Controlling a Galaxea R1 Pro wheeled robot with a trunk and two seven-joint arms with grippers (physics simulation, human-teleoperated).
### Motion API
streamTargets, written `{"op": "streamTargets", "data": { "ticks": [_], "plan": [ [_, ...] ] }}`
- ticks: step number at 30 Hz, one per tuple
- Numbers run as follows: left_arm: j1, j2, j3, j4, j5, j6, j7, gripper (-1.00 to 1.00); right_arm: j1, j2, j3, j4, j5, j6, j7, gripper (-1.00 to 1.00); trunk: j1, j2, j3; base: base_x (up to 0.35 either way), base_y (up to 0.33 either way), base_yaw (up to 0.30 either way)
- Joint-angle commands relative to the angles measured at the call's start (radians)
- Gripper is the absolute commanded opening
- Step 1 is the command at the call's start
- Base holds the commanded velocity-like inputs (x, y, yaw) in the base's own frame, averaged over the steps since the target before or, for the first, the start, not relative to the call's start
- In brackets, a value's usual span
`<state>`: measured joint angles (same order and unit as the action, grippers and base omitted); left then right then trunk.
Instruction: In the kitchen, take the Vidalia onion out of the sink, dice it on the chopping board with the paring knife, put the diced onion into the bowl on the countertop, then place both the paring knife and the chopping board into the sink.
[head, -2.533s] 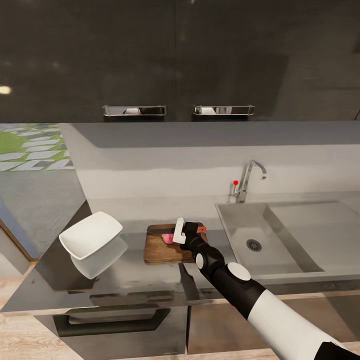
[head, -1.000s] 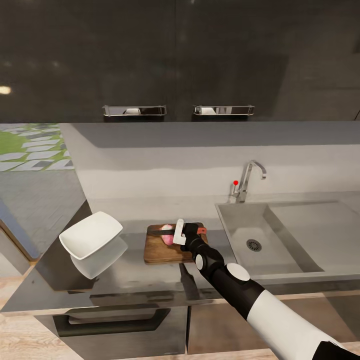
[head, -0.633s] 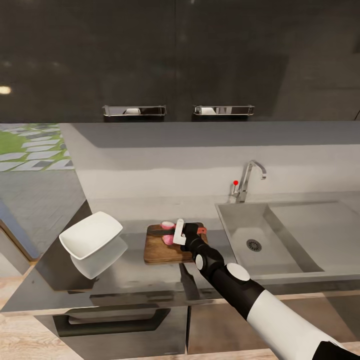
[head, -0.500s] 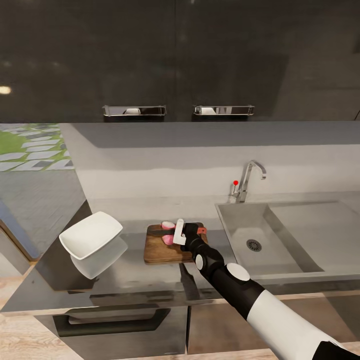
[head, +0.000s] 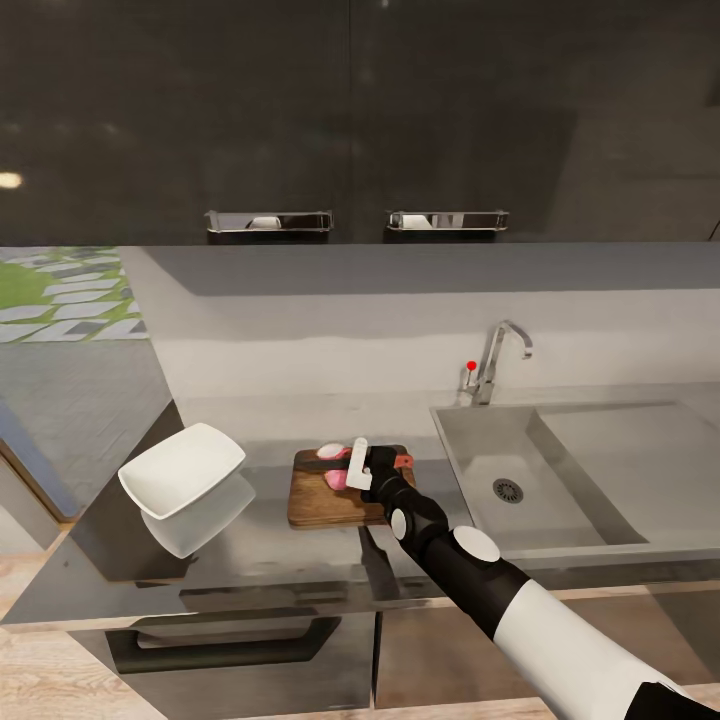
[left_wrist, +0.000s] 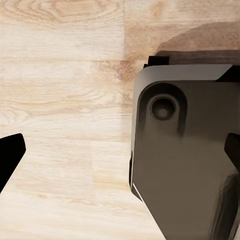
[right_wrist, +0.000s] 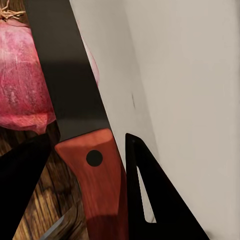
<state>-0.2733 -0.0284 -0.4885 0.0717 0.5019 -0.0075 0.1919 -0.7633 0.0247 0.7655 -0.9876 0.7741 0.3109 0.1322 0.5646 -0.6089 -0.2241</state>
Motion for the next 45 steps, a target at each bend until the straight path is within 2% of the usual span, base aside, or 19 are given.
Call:
{"op": "streamTargets", "data": {
  "ticks": [1,40,43,44,45],
  "plan": [
    [-0.001,-0.001,-0.008,0.002,0.007,-0.001,0.001,1.0,-0.001,0.0,0.002,0.046,0.005,0.007,0.007,-1.0,0.0,-0.001,-0.002,0.0,0.0,0.0],
    [-0.001,-0.001,-0.008,0.002,0.007,-0.001,0.001,1.0,-0.001,0.001,0.009,0.08,0.007,-0.011,0.01,-1.0,0.0,-0.001,-0.002,0.0,0.0,0.0],
    [-0.001,-0.001,-0.008,0.003,0.007,0.0,0.001,1.0,-0.001,0.002,-0.004,0.053,-0.015,-0.048,0.009,-1.0,0.0,-0.001,-0.002,0.0,0.0,0.0],
    [-0.001,-0.001,-0.008,0.003,0.007,-0.001,0.001,1.0,-0.001,0.002,-0.02,0.037,-0.03,-0.051,0.009,-1.0,0.0,-0.001,-0.002,0.0,0.0,0.0],
    [-0.001,-0.001,-0.008,0.003,0.007,-0.001,0.001,1.0,-0.001,0.0,-0.065,0.005,-0.058,-0.054,0.01,-1.0,0.0,-0.001,-0.002,0.0,0.0,0.0]
  ]
}}
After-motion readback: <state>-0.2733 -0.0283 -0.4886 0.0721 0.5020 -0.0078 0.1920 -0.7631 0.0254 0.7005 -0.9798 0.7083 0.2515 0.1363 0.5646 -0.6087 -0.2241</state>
